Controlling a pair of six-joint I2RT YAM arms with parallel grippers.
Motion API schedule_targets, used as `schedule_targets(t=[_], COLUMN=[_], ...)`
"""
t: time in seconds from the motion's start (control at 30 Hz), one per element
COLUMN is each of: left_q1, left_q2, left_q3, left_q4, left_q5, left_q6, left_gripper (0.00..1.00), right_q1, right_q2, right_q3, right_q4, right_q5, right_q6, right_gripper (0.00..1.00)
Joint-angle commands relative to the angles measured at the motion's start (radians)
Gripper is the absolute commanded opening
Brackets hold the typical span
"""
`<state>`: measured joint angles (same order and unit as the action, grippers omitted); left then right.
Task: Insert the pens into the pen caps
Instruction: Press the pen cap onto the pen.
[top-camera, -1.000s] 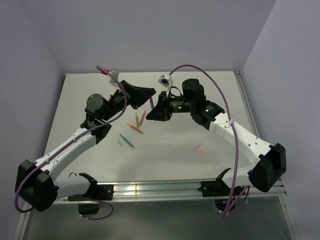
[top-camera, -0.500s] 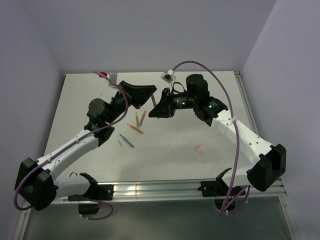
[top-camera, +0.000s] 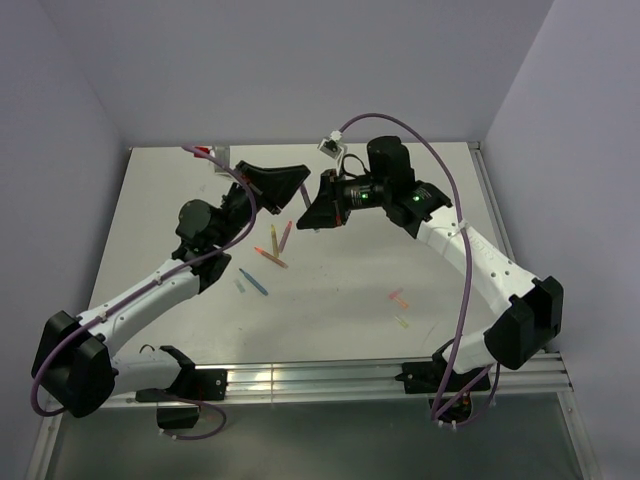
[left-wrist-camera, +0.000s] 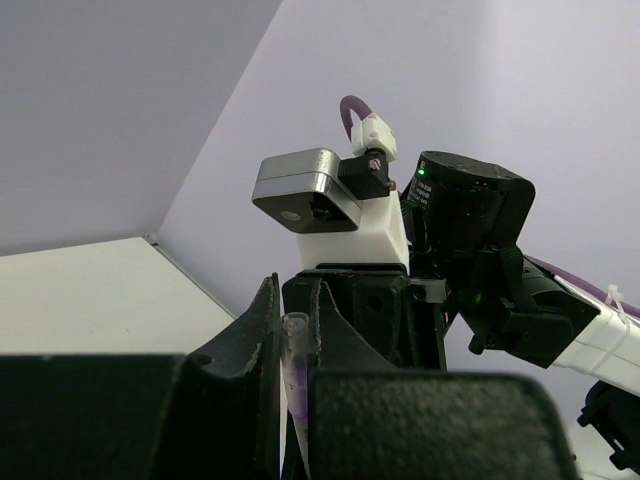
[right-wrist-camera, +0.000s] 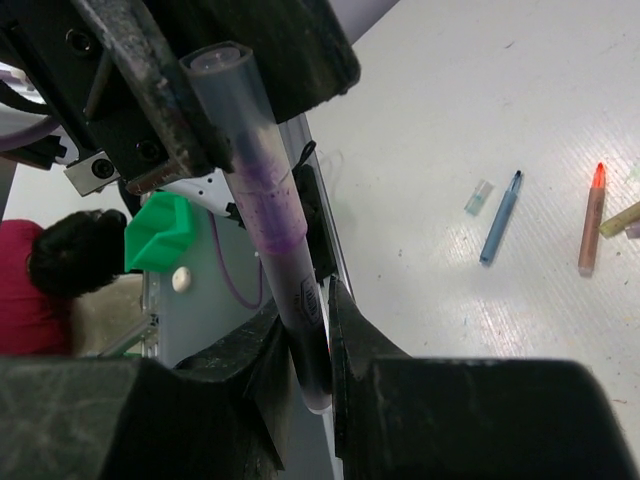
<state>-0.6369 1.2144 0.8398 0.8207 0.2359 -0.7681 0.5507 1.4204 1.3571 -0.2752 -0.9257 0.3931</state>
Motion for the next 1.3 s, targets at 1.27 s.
schedule_targets(t=[1.27], left_q1=[-0.077], left_q2=[0.109], left_q3=[0.076], left_q4=[-0.324], left_q5=[0.345], left_q6=[-0.103], left_gripper=[0.00], right_q1=[-0.120], right_q2=[-0.034], right_q3=[0.123], right_q4=[0.389], right_q5=[0.269], right_q6=[0.059], right_gripper=[0.00])
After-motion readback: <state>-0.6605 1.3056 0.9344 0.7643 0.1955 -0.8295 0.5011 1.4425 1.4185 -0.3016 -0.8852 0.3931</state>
